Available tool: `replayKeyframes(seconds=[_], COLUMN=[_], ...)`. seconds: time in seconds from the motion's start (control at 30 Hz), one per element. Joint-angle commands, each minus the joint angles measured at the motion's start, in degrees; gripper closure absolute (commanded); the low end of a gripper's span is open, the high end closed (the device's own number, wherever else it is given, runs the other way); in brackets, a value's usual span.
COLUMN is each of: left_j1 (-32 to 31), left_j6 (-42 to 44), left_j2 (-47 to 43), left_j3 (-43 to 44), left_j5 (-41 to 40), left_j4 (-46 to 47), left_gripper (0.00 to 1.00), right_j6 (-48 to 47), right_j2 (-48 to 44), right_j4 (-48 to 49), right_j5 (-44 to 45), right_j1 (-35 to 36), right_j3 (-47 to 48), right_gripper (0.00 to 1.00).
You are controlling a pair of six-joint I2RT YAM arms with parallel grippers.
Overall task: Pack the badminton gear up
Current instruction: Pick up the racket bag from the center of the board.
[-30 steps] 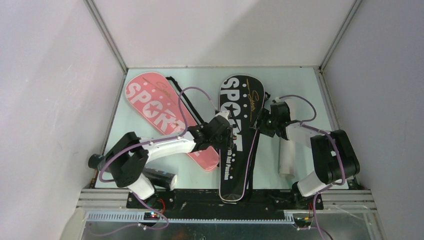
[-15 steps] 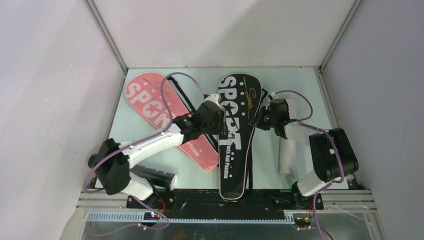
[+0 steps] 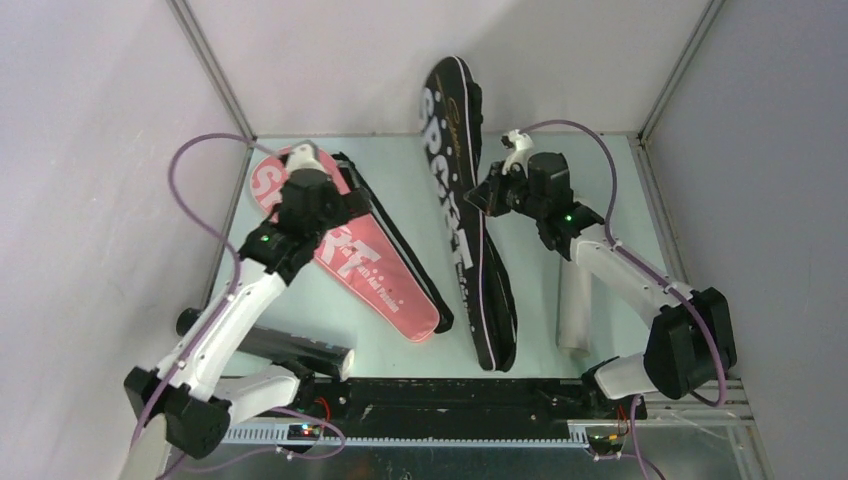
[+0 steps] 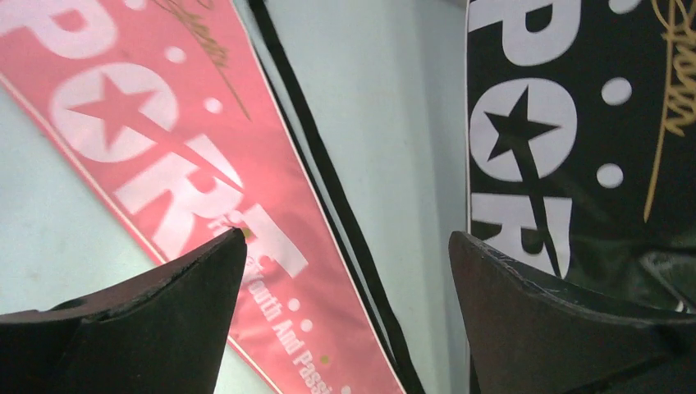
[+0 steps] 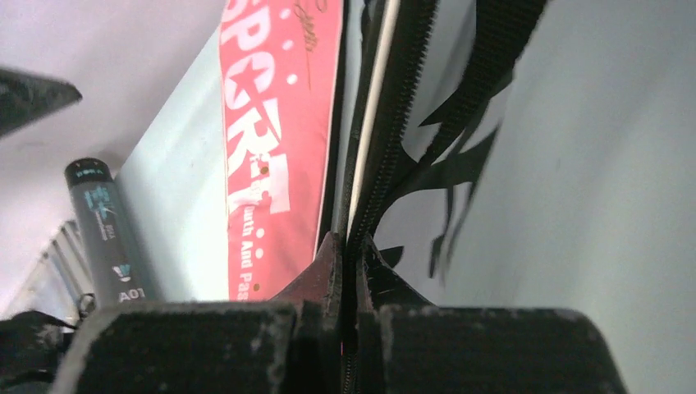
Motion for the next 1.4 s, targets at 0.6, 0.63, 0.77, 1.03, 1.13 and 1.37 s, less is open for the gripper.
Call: replayKeyframes(seconds=[0.6,0.63,0.77,1.03,1.13,1.37], left_j1=[41.0,42.3,45.9,47.0,47.0,47.0], left_j6=[-8.7,-9.1,-11.1,-17.1,-19.1,-20.9], left_j2=[-4.5,-4.9,-4.8,-5.5,-7.9,-8.1], left_j3=[1.0,0.7,0.1,-5.9,-7.9,-5.6], left_j5=[23.0,22.7,22.0,25.7,25.7,25.2], left_j4=[0.6,0.9,-0.1,4.0,4.5,-1.1], left_gripper=[0.0,0.0,0.0,0.04,0.07,0.11], right_j6=[-59.4,-60.0,-62.3,-62.6,-62.8,-61.2], right_j2=[18.4,18.9,21.3,20.2,19.3,17.2], right_j4=[3.6,3.8,6.4,14.7,16.0,16.5], right_j5=[12.5,12.6,13.6,14.3,14.7,15.6], right_j1=[16.1,16.8,19.2,24.0,25.5,26.5], right_j3=[25.5,24.6,19.7,7.9,5.3,3.8], right_gripper=[1.0,1.0,1.0,1.0,1.0,1.0])
